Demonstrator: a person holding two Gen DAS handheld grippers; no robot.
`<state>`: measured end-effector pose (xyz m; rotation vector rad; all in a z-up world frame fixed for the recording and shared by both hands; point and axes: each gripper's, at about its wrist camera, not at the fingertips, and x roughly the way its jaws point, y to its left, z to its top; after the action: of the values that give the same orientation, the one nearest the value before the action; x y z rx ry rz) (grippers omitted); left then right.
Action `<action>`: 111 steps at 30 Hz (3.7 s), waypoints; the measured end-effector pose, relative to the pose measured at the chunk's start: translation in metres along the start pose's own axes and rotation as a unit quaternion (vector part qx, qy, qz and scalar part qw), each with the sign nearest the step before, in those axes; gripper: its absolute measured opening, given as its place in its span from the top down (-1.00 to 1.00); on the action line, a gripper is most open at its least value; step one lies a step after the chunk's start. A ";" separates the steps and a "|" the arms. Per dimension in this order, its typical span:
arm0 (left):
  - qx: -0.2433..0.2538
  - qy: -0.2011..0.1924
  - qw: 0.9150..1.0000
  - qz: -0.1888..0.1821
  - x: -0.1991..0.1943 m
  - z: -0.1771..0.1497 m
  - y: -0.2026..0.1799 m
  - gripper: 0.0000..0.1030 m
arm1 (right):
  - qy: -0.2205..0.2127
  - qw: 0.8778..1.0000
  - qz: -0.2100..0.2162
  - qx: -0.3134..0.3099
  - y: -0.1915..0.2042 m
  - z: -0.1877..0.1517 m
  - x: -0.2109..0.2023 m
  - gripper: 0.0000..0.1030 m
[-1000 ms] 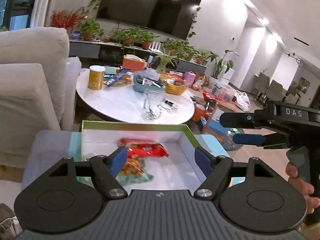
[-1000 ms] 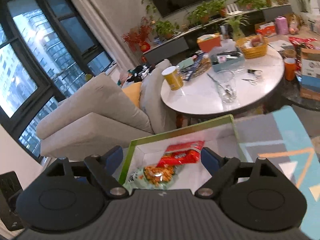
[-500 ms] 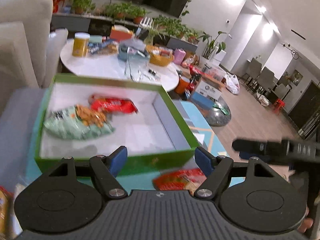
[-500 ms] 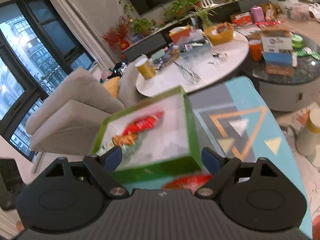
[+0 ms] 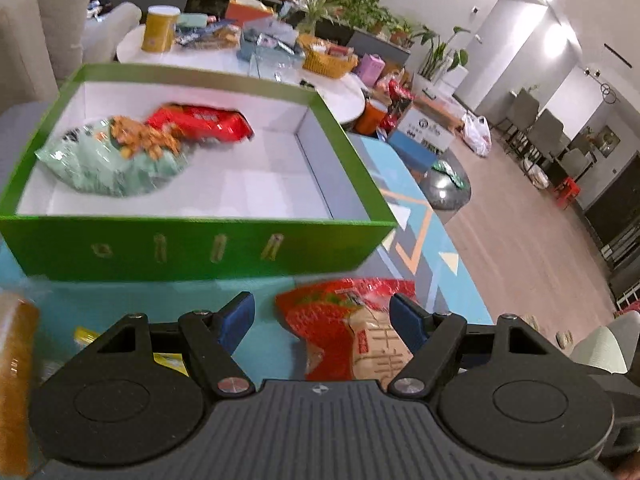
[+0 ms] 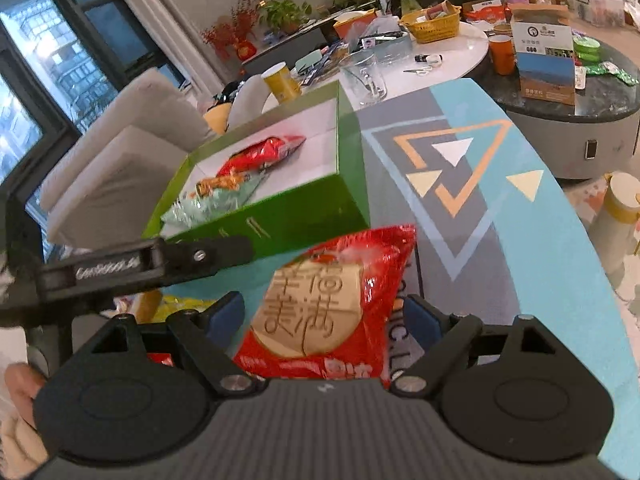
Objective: Organize snacks
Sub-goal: 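Move the right gripper toward the red round-biscuit packet on the mat, then close the right gripper on the red biscuit packet and lift it, then carry the red biscuit packet with the right gripper over the green box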
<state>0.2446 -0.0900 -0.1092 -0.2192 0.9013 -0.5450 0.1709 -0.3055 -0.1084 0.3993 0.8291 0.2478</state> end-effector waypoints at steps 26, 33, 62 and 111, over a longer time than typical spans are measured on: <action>-0.050 0.056 0.997 -0.023 0.052 -0.007 -0.006 -0.41 | 0.021 0.999 0.012 -0.045 -0.005 -0.025 0.020 -0.59; -0.028 0.040 0.998 -0.027 0.052 -0.014 -0.012 -0.41 | 0.021 0.999 0.026 -0.039 -0.012 -0.029 0.022 -0.59; 0.012 0.010 0.998 -0.054 0.042 -0.022 -0.023 0.07 | -0.018 0.996 0.006 -0.085 0.002 -0.032 0.010 -0.36; 0.040 -0.065 0.996 -0.042 -0.030 -0.014 -0.032 0.14 | -0.083 0.989 0.014 -0.123 0.044 -0.017 -0.023 -0.19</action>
<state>0.2073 -0.1005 -0.0846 -0.2169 0.7451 -0.6363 0.1405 -0.2700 -0.0847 0.1970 0.6216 0.3348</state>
